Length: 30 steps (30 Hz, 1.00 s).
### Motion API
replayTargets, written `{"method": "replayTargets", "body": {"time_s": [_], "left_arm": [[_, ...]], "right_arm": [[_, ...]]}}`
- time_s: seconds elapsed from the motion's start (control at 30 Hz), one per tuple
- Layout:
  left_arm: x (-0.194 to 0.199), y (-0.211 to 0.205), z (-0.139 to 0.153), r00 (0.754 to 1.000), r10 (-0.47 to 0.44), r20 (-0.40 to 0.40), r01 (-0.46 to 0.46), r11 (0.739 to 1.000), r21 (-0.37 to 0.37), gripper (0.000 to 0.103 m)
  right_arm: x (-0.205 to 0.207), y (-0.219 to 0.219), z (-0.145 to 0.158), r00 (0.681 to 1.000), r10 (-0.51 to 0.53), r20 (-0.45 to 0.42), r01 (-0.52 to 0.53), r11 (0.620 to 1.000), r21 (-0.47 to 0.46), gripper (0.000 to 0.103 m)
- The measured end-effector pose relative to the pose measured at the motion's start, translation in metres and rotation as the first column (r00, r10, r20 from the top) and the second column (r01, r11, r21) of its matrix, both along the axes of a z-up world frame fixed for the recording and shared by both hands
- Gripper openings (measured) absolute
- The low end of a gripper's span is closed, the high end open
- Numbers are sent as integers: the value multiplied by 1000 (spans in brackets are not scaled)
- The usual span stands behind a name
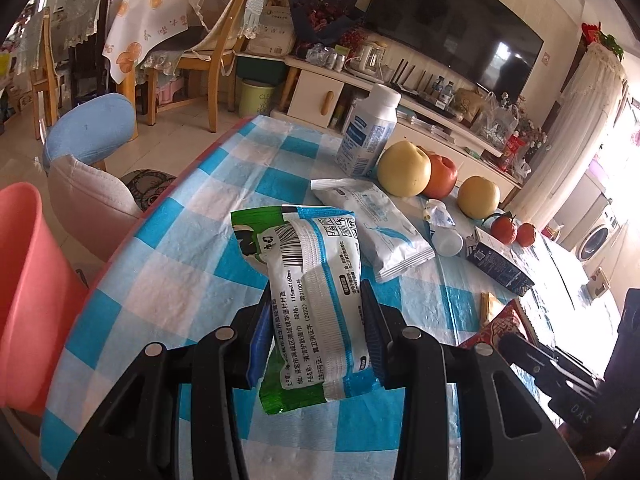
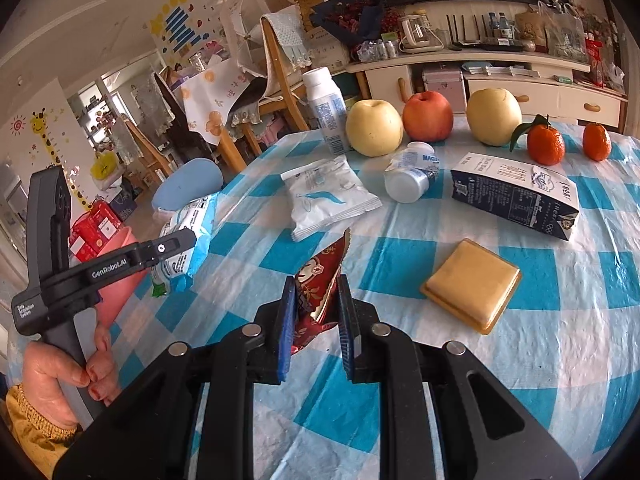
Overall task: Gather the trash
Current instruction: 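Lift and carry both held bags over the pink bucket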
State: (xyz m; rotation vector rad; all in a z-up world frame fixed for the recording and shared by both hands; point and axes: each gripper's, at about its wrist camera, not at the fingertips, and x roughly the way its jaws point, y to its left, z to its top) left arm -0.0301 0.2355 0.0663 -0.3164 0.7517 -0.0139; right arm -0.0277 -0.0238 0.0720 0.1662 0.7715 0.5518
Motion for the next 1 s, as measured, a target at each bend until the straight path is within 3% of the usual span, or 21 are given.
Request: {"method": "replayTargets", "body": {"time_s": [0.3,0.63,0.77,1.0], "left_arm": [[-12,42,22,997,63,39,-62,998,-8,41],[-37,110,44,978,196,72,-199,980,24,41],[-48,144,45,960,270,71,-273,961,33,41],[-71,203,40,920,386,69,-386,922,-14,41]], "right_arm": [[-15,46,9,998,65,-1,-65,998,-3,21],[-26,130,34,977,211,18,-212,977,20,21],[-31,169,50,960,278,38,-279,960,16,21],[-39,245,66,920,386,64,-386,922,-5,21]]}}
